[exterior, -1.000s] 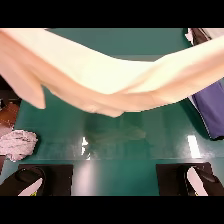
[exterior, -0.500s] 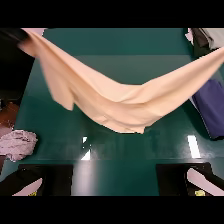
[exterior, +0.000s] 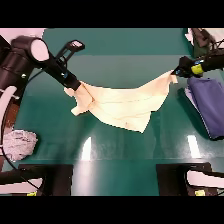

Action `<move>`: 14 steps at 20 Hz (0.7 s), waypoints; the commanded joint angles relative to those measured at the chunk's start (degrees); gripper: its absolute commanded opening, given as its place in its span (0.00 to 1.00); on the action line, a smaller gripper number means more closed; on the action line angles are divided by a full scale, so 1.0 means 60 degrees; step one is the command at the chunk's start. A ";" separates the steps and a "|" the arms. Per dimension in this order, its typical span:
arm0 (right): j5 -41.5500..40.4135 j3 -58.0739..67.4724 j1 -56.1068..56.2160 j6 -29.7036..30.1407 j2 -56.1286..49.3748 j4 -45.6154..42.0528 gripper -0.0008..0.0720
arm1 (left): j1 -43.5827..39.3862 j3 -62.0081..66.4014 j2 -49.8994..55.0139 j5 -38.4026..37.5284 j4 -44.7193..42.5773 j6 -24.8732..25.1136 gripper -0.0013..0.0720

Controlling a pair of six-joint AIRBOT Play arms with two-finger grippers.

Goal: Fold the shirts.

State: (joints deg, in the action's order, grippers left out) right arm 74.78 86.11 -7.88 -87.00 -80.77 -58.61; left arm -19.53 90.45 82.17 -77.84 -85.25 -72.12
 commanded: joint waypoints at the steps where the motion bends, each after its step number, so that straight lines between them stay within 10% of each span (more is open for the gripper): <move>1: -0.0954 -0.0219 0.0084 0.0015 -0.0233 0.0018 0.08 | 0.0149 -0.0095 0.0361 0.0302 -0.0095 0.0022 0.14; 3: -0.0452 0.0015 -0.0113 0.0015 -0.0233 0.0025 0.70 | 0.0699 -0.0095 0.0350 0.0015 -0.0120 -0.0168 0.83; 14: 0.0178 -0.2590 -0.0841 0.0845 0.3034 0.0091 0.70 | 0.6262 -0.2014 0.0310 -0.0051 0.4284 -0.0251 0.76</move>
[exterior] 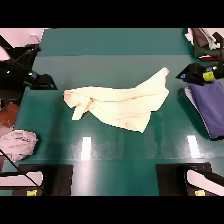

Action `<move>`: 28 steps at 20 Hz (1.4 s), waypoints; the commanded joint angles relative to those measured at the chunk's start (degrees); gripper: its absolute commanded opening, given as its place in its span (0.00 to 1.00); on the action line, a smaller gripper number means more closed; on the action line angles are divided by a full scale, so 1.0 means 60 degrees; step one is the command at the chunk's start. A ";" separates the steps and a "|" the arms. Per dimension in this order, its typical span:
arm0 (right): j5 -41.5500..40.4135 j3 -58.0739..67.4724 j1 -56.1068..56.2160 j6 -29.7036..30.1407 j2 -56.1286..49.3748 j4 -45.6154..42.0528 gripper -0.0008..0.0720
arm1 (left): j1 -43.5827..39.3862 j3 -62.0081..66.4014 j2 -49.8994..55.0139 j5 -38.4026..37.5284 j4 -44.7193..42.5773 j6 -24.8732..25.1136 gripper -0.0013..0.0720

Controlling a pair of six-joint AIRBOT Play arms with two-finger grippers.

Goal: Fold the shirts.

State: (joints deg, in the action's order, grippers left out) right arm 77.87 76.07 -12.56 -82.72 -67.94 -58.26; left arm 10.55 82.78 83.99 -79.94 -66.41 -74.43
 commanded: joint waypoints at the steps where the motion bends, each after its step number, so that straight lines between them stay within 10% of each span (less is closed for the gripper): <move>1: -0.0601 -0.1279 0.0011 0.0127 0.1217 0.0036 0.70 | 0.1617 -0.1337 0.0007 0.0576 0.1778 0.0433 0.76; 11: -0.1453 -0.2586 0.0667 0.0120 0.2113 0.1035 0.61 | 0.1989 -0.5617 0.0044 0.3705 0.5639 0.3377 0.76; 23: -0.1392 -0.2586 0.1279 0.0113 0.2113 0.1035 0.61 | -0.0379 -0.5490 0.0087 0.6156 0.5971 0.2645 0.76; 24: -0.1366 -0.2586 0.1279 0.0113 0.2113 0.1035 0.61 | -0.0452 -0.5399 0.0087 0.6138 0.5971 0.2634 0.70; 26: -0.1209 -0.2586 0.1246 0.0113 0.2113 0.1009 0.61 | -0.0470 -0.5100 0.0087 0.5712 0.5963 0.2663 0.10; 28: -0.0914 -0.2590 0.1104 0.0113 0.2113 0.1009 0.61 | -0.0470 -0.4710 0.0025 0.5337 0.5785 0.2707 0.05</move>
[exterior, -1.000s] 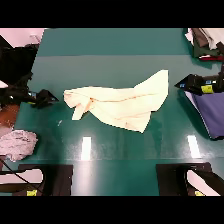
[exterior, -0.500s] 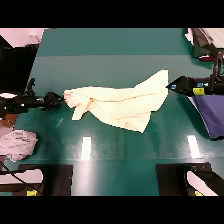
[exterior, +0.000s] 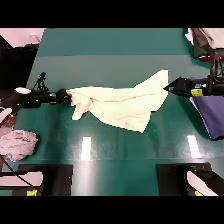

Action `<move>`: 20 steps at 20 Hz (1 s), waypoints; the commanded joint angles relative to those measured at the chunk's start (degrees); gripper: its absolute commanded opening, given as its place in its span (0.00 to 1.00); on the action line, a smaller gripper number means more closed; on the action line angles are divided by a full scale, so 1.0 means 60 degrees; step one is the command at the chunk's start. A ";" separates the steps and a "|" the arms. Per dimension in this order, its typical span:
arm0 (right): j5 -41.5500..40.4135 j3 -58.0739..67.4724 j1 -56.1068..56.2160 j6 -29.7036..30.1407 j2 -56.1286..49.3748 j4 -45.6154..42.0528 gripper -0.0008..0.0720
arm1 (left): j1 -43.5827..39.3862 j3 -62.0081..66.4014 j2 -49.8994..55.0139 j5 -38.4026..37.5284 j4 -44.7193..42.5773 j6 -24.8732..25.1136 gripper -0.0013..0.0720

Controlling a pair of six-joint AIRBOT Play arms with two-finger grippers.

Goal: Fold the shirts.

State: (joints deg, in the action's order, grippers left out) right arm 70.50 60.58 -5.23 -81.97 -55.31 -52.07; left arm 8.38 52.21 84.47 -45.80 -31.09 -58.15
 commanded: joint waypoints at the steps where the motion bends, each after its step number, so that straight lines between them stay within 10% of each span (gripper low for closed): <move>1: 0.0448 -0.0007 -0.0197 -0.0011 0.0007 -0.0025 0.61 | -0.0109 0.0627 -0.0066 -0.0510 -0.0321 -0.0029 0.05; 10: 0.1603 -0.0546 -0.1016 -0.0455 0.0131 -0.1020 0.61 | -0.0109 0.3089 -0.1147 -0.3472 -0.5293 -0.1351 0.05; 20: -0.1421 -0.4943 -0.1122 -0.0812 0.0324 0.0495 0.61 | -0.0109 0.3242 -0.3395 -0.4036 -0.5461 -0.1351 0.05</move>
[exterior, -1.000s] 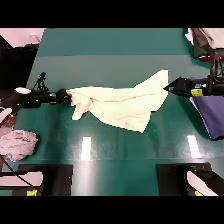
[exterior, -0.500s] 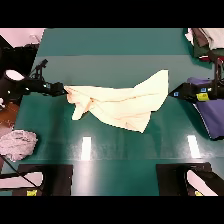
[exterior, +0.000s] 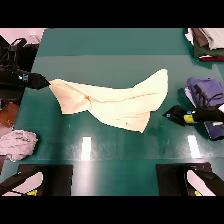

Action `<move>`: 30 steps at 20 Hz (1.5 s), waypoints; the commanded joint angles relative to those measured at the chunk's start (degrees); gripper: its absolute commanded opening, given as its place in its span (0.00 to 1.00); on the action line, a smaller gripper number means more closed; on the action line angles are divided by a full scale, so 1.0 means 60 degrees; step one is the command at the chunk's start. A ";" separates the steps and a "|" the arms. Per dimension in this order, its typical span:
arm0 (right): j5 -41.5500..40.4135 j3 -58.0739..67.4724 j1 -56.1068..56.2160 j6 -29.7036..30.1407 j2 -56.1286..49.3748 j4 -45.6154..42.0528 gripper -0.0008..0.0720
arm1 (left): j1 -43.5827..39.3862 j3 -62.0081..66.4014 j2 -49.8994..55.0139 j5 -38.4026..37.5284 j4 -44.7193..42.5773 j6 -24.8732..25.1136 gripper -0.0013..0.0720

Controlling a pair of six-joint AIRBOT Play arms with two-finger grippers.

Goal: Fold the shirts.

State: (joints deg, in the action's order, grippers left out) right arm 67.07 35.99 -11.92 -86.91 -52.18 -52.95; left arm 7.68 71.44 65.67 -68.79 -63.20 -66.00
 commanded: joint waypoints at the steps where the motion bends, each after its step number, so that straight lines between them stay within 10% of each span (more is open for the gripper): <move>1: -0.0991 -0.1002 0.0029 0.0051 -0.0419 0.0812 0.61 | 0.0007 0.0036 -0.0262 -0.0222 -0.0106 -0.0044 0.05; 15: -0.2240 -0.1184 0.3595 0.0310 -0.2353 0.2153 0.59 | 0.0007 0.0036 -0.0262 -0.0386 -0.0080 -0.0033 0.05; 19: -0.2667 -0.1188 0.3595 0.0328 -0.1683 0.2047 0.04 | 0.0007 0.0036 -0.0262 -0.0386 -0.0080 -0.0033 0.05; 30: -0.2677 0.3115 0.0685 0.0849 0.1399 0.2044 0.03 | 0.0007 0.3563 -0.0273 0.0801 0.0477 -0.1213 0.05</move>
State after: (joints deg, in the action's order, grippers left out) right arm 50.02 44.80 -2.02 -83.88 -46.70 -40.75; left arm 7.68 84.07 64.07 -65.34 -62.65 -71.35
